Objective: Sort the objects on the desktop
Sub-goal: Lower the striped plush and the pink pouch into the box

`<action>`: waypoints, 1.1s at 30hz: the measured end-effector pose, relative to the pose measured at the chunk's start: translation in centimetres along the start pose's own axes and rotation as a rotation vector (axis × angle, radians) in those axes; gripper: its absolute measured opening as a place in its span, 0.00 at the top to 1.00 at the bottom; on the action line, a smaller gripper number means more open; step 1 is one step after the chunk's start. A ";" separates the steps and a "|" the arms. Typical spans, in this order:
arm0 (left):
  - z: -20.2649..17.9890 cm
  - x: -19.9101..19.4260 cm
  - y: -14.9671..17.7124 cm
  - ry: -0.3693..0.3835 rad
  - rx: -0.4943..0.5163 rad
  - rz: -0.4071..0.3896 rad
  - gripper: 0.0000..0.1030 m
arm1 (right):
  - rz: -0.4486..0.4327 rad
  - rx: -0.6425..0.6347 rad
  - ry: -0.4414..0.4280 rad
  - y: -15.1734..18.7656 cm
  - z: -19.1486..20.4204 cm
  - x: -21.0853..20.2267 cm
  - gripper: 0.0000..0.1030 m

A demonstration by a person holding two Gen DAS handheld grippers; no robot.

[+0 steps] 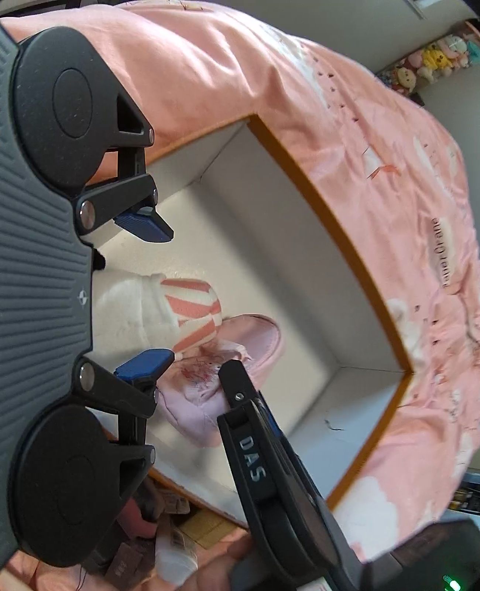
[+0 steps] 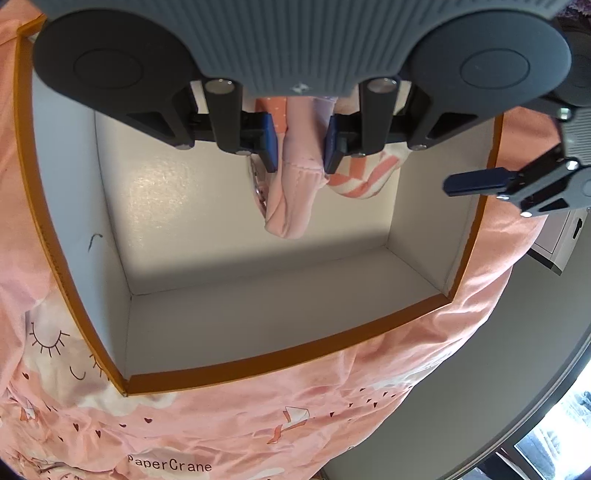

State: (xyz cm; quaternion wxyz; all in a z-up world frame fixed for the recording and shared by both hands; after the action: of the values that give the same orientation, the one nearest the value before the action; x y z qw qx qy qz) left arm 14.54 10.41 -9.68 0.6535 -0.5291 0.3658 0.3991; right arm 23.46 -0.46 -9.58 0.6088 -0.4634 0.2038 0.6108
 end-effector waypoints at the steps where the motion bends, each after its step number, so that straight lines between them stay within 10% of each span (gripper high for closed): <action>1: -0.2 0.4 -0.2 0.005 -0.005 0.011 0.26 | 0.000 0.005 0.000 -0.1 -0.2 -0.1 0.73; 16: 0.7 3.0 1.1 0.272 -0.397 0.167 0.39 | 0.010 0.014 -0.038 0.1 -1.3 -0.6 0.72; 33: 1.9 0.0 1.5 0.359 -0.595 0.145 0.39 | 0.110 0.085 -0.173 1.0 0.5 0.8 0.73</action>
State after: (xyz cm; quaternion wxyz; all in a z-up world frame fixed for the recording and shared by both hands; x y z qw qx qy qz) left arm 13.24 12.49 -9.94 0.3659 -0.7308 0.3789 0.4342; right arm 22.56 0.19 -10.30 0.6087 -0.3711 0.2013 0.6717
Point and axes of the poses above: each gripper's, at about its wrist camera, not at the fingertips, and x roughly the way its jaws point, z to its left, y to its underside, the point moved 10 cm from there along x, roughly the way its jaws point, and after that the axes turned 15 degrees about x, right-handed, at the moved point
